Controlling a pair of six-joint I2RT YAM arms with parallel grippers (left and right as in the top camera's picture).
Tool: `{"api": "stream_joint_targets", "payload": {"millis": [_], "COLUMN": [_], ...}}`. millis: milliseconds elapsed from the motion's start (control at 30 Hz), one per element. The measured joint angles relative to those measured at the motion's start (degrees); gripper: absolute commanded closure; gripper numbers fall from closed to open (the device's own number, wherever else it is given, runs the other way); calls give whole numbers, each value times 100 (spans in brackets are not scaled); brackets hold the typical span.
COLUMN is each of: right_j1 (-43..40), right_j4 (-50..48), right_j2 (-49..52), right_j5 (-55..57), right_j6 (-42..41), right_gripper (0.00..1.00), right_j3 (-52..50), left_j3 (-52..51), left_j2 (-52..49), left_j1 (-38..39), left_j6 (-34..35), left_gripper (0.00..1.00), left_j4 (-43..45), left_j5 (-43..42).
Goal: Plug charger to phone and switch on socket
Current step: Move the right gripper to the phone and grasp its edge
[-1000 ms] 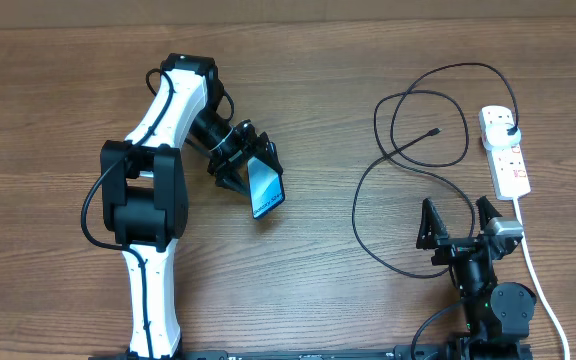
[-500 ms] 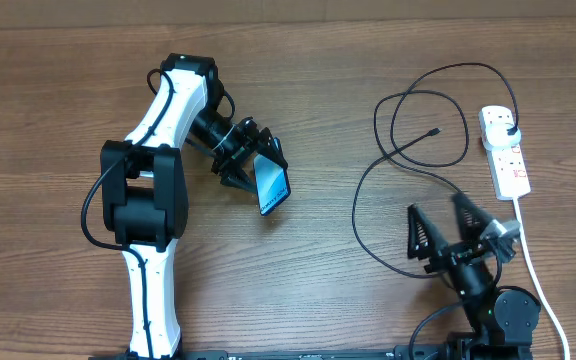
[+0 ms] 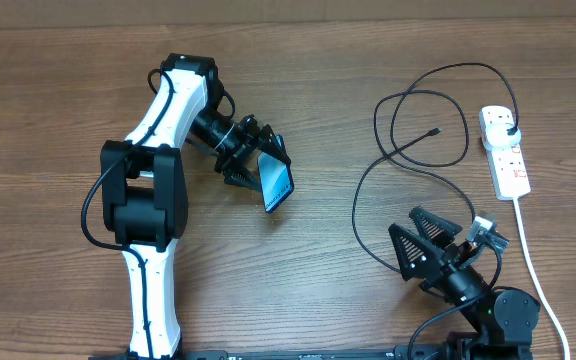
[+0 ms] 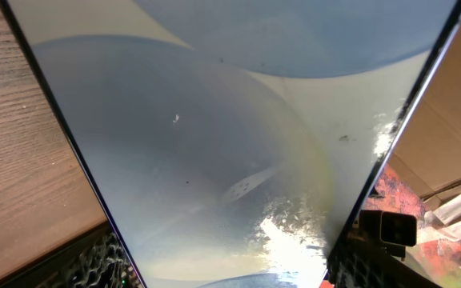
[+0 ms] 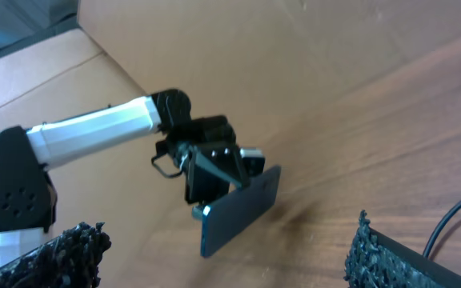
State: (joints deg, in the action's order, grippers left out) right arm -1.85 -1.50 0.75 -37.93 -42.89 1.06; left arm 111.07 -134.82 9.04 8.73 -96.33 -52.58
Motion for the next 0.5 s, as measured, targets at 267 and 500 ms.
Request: {"api": "stream_joint_targets", "payload": {"millis": [267, 500], "right_j1": [2, 151], "right_j4": [1038, 1729], "right_j2": [717, 2350], "right_j5": [-74, 236], "right_j6": [-66, -57], "right_gripper": [1, 1], "right_j3": [597, 2221], "left_j3": [0, 9], "left_j2": [0, 0], "left_j1": [0, 0], "left_j6": [0, -15], "left_gripper": [34, 34], "left_j4": [-9, -15], "left_j5": [-33, -44]}}
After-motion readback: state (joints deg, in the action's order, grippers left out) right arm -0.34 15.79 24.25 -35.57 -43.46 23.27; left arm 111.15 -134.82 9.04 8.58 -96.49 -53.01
